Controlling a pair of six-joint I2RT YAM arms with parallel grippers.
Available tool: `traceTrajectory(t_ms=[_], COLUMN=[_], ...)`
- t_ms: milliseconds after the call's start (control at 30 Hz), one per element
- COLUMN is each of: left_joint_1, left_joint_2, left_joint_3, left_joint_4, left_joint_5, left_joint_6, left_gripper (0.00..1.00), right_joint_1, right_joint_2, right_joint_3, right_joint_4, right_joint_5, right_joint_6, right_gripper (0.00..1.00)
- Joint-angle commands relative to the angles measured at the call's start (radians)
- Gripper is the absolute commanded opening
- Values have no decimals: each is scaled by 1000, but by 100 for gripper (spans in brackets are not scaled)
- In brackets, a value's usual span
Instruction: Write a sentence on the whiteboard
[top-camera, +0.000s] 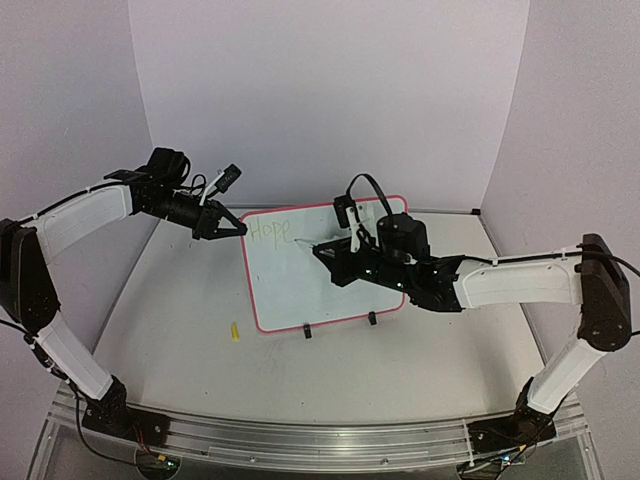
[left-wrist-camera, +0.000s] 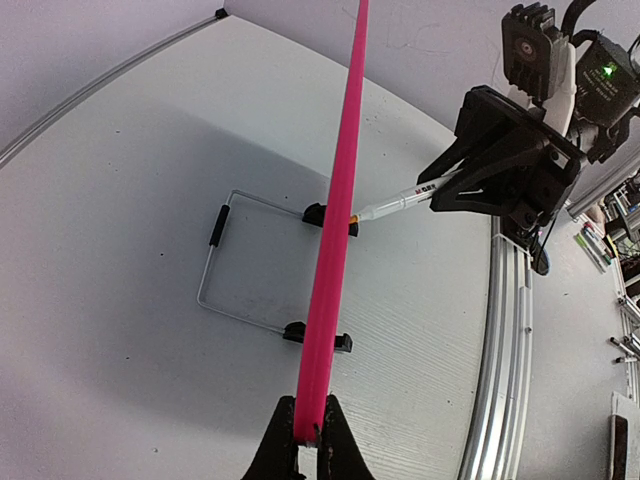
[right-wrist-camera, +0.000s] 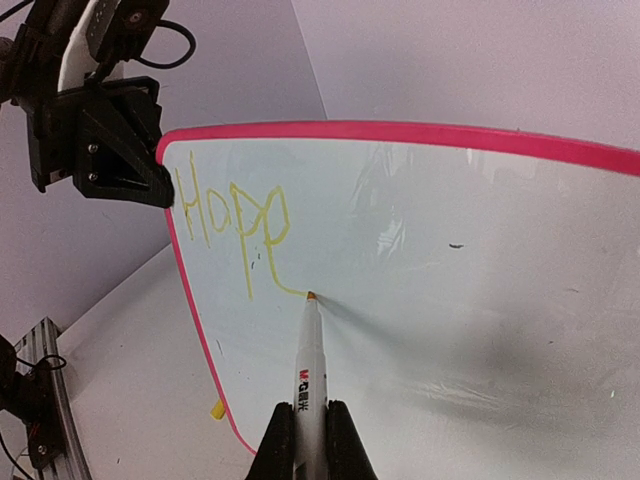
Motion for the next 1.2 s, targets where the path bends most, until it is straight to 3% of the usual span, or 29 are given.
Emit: traceTrajectory(t_ms=[0, 333, 667, 1167], left_joint_1=[-16, -16, -17, -22], left_joint_2=[-28, -23, -25, -14], left_joint_3=[3, 3, 0, 1], left_joint_4=[-20, -18, -19, -22], left_joint_5=[-17, -18, -25, -28], left_joint_6=[20, 20, 20, 20], left_gripper=[0, 0, 0, 0], right_joint_1=[-11, -28, -174, -190], right_joint_2=[-35, -150, -182, -95], right_joint_3=[1, -55, -76, 9], right_joint_4=[10, 0, 0, -53], right_joint_5=[5, -118, -461, -426], right_joint_6=[-6, -19, 9, -21], right_gripper=[0, 0, 0, 0])
